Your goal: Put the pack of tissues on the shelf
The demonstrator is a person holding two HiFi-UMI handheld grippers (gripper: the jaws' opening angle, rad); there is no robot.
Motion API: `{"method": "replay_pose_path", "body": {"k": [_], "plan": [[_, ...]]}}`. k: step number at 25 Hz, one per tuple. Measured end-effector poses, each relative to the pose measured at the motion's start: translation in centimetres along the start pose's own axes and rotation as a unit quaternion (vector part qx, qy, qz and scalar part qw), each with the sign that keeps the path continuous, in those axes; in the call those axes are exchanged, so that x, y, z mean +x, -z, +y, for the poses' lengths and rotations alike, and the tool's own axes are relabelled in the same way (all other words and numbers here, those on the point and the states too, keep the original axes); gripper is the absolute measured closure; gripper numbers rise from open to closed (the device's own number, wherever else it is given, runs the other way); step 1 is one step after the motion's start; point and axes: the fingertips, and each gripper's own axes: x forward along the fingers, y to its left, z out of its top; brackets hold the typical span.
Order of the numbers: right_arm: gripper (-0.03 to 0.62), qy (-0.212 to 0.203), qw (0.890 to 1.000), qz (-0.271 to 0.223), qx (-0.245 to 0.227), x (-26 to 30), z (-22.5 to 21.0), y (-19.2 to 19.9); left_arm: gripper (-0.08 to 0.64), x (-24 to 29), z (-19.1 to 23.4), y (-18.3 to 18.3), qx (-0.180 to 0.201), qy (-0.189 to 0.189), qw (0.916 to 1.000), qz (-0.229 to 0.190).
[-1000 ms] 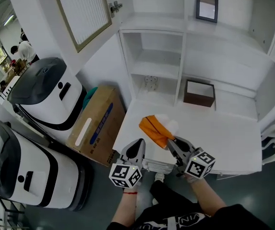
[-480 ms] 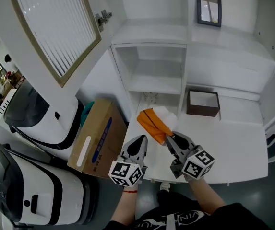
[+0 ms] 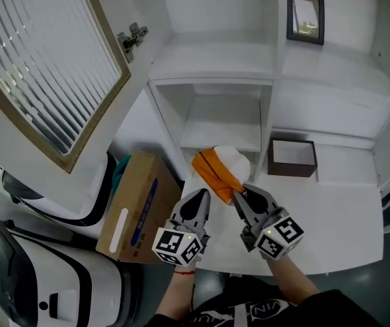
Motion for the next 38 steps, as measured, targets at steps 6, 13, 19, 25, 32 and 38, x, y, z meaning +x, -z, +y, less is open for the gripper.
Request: {"method": "replay_pose_path", "body": {"k": [6, 13, 19, 25, 32, 38], "plan": [[0.568, -0.001, 1.000, -0.011, -0.016, 1.3, -1.3, -1.1, 0.552, 2.3, 0.4, -0.7, 0.002, 0.011, 0.9999, -0.001], [0.568, -0.015, 0.999, -0.026, -0.011, 2.2, -1.2, -2.5, 0.552, 2.9, 0.5, -2.4, 0.006, 0.014, 0.9998, -0.013], [0.568, -0.014, 0.999, -0.030, -0.021, 3.0, -1.5, -2.7, 0.552, 3.3, 1.3, -2.7, 0.013, 0.009, 0.9997, -0.019], [0.568, 0.022, 0.998, -0.025, -0.051, 4.0, -2.4, -2.4, 0.552, 4.6, 1.8, -2.2, 0.009, 0.048, 0.9988, -0.006], [0.568, 0.070, 0.994, -0.023, -0.075, 6.6, -3.2, -2.4, 0.552, 6.0, 3.3, -2.3, 0.008, 0.099, 0.9950, 0.012], [0.568, 0.105, 0.990, -0.015, -0.088, 8.7, -4.1, -2.3, 0.552, 6.7, 4.4, -2.7, 0.009, 0.125, 0.9920, 0.019]]}}
